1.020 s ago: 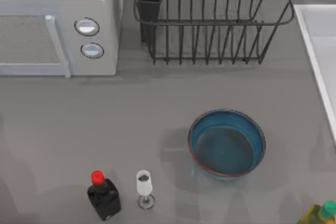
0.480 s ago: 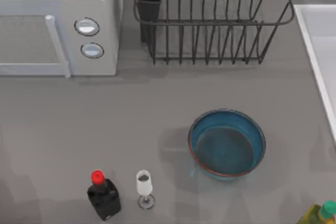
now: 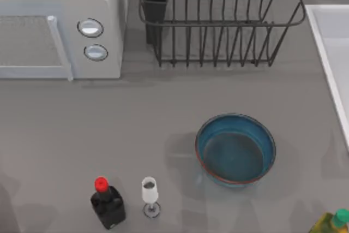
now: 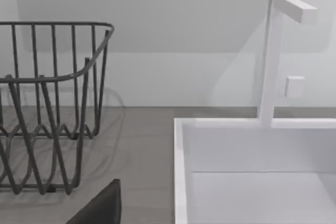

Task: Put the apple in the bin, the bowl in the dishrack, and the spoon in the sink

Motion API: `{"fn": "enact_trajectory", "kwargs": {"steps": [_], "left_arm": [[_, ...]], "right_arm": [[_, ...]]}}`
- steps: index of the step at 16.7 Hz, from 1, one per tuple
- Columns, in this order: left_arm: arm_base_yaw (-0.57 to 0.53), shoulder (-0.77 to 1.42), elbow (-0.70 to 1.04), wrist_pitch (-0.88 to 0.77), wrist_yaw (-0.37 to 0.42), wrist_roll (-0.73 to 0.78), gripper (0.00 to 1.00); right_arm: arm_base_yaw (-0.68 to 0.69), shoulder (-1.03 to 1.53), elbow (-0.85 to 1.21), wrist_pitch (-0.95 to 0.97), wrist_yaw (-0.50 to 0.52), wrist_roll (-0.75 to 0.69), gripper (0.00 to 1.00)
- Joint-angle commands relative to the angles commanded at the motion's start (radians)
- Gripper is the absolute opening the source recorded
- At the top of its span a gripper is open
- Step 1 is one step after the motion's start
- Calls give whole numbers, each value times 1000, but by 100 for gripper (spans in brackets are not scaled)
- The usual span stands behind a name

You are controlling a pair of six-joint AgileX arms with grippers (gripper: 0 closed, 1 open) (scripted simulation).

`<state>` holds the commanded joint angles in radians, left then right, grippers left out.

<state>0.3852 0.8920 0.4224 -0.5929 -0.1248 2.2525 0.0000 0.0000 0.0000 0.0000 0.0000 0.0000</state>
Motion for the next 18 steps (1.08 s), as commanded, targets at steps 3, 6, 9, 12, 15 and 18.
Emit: {"fn": "enact_trajectory", "kwargs": {"steps": [3, 6, 9, 12, 15, 18], "left_arm": [[-39, -142, -124, 115, 7, -466, 100], [-93, -292, -234, 225, 20, -937, 100], [-158, -446, -317, 328, 42, -1369, 100], [-230, -601, -374, 424, 70, -1724, 100], [-299, -737, -404, 505, 96, -1990, 100], [-354, -837, -418, 562, 115, -2164, 100]], "right_arm": [[0, 0, 0, 0, 0, 0, 100], [0, 0, 0, 0, 0, 0, 100], [0, 0, 0, 0, 0, 0, 100], [0, 0, 0, 0, 0, 0, 100], [0, 0, 0, 0, 0, 0, 100], [0, 0, 0, 0, 0, 0, 100]]}}
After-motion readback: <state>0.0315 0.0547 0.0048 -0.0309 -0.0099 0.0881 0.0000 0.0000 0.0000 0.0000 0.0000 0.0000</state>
